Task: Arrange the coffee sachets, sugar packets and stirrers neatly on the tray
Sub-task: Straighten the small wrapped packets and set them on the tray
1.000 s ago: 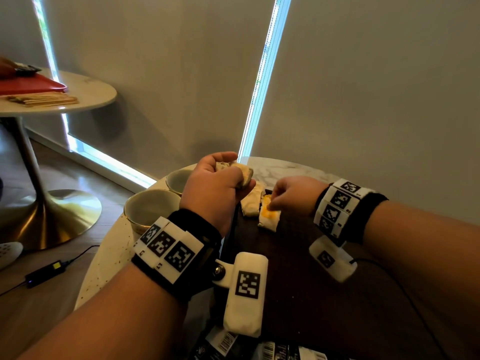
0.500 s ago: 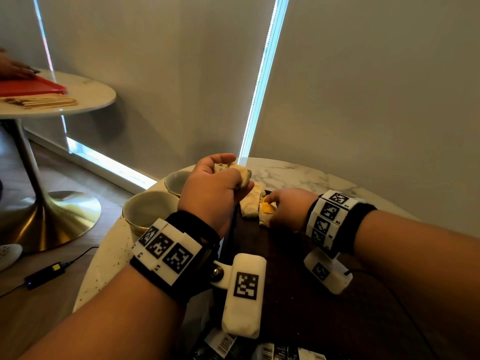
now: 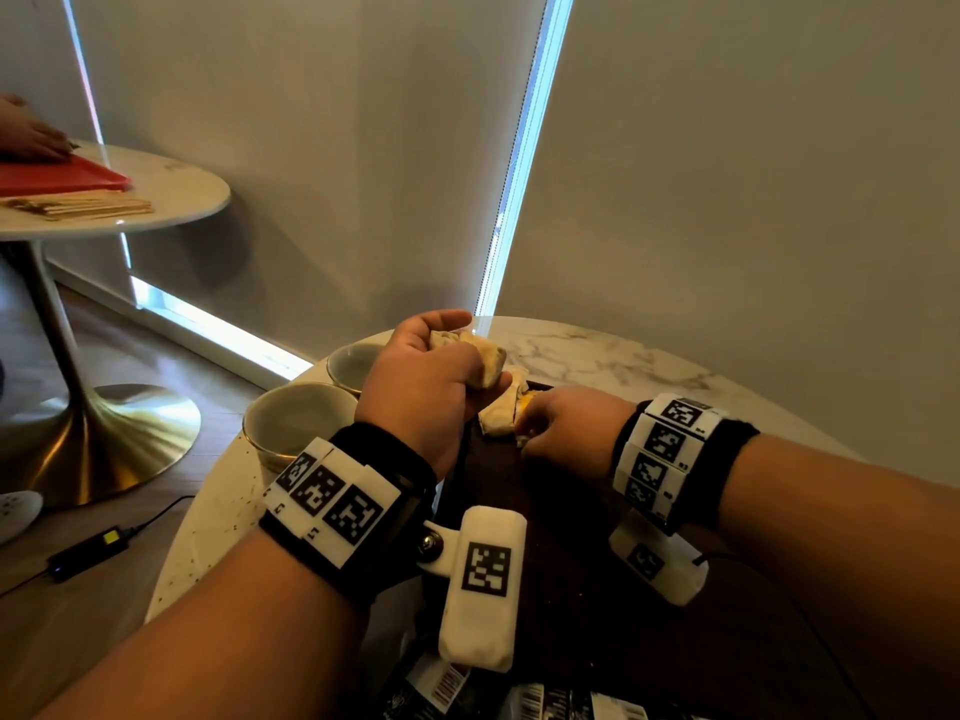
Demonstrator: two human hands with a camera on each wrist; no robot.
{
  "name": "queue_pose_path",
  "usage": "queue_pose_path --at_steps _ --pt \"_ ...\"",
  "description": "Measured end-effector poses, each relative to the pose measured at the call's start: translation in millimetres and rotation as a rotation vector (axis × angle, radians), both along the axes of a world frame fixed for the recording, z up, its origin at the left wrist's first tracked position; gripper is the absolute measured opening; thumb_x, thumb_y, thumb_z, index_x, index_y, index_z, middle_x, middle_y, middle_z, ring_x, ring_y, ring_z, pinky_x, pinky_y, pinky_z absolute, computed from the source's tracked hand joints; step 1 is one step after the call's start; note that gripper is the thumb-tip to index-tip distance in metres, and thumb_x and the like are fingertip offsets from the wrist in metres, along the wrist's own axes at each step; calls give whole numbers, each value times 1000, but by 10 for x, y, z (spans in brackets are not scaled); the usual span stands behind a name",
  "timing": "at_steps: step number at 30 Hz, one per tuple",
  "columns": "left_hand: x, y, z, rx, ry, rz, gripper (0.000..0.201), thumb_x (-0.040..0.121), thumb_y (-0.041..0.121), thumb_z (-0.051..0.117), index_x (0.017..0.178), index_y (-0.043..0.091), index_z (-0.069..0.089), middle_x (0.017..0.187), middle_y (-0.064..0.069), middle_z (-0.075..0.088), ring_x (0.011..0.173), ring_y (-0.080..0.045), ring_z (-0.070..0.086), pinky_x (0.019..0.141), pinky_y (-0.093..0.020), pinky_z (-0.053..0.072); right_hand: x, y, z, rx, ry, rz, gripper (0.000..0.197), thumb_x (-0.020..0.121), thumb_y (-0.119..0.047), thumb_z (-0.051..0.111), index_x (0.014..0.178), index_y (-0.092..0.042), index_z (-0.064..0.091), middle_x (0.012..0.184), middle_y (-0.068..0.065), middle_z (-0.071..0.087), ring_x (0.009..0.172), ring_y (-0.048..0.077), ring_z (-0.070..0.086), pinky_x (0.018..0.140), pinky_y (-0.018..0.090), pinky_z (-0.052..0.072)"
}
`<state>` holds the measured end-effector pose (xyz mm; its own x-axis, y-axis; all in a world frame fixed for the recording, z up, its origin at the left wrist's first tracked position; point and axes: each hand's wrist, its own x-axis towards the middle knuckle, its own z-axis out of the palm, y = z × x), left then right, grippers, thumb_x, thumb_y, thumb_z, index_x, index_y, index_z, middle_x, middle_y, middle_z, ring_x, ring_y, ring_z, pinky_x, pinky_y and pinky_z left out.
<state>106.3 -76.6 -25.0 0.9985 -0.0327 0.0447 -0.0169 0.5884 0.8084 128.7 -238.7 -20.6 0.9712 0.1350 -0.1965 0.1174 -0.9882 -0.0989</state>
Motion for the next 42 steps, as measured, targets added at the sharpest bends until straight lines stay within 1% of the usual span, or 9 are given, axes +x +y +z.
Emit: queue_pose_path --at_steps 4,7,11,14,20,26,34,39,42 --pt "22 4 -12 -23 11 -26 35 92 -14 52 109 16 58 114 -16 58 90 -28 69 69 -35 60 55 -60 92 184 -127 -11 18 95 -33 62 107 -24 71 93 -11 65 88 8 61 74 22 47" --pt "33 -2 -18 -33 10 -39 37 90 -13 57 110 17 57 115 -15 61 90 -28 72 70 -35 60 26 -40 248 669 -265 -80 32 95 -45 59 103 -16 69 87 -1 68 78 10 63 66 24 48" --pt "29 10 -34 -14 10 -52 38 87 -11 63 111 18 57 121 -18 63 100 -34 71 73 -37 60 -72 75 377 1078 -134 11 44 78 -47 68 105 -13 64 84 3 67 68 11 63 59 27 51" --pt "26 20 -36 -17 6 -67 39 86 -7 65 114 18 56 124 -18 62 104 -37 69 79 -42 61 -54 113 355 1102 -85 45 17 84 -18 74 97 -12 65 90 11 70 65 13 63 57 28 51" --pt "7 10 0 -44 2 -69 29 92 -4 51 113 17 56 118 -19 59 95 -35 67 64 -35 59 -37 62 312 1239 -38 -47 14 87 1 68 96 -9 64 84 9 73 71 21 70 55 26 52" --pt "-9 22 4 -10 -29 -65 41 85 -15 53 112 16 57 119 -16 58 106 -38 65 62 -29 58 -64 46 314 1273 -57 -97 13 87 2 66 88 -11 63 78 8 72 73 25 70 57 31 51" --pt "41 -4 -64 101 11 -31 6 95 9 64 96 15 66 110 -17 67 96 -31 69 60 -28 55 -92 45 308 1329 -42 -70 15 87 5 64 89 -10 61 78 9 71 66 19 69 52 26 48" --pt "66 -9 -79 140 16 -30 4 95 12 64 93 14 67 112 -20 67 99 -33 67 61 -28 54 -68 67 312 1410 -113 -23 26 77 11 68 82 -11 57 79 12 63 75 30 62 65 37 52" --pt "74 -12 -75 158 28 -22 4 95 11 63 95 12 67 111 -21 66 97 -32 67 60 -27 54 -71 60 349 1245 -187 34 29 83 18 59 81 -11 61 80 10 65 75 32 60 66 38 52"
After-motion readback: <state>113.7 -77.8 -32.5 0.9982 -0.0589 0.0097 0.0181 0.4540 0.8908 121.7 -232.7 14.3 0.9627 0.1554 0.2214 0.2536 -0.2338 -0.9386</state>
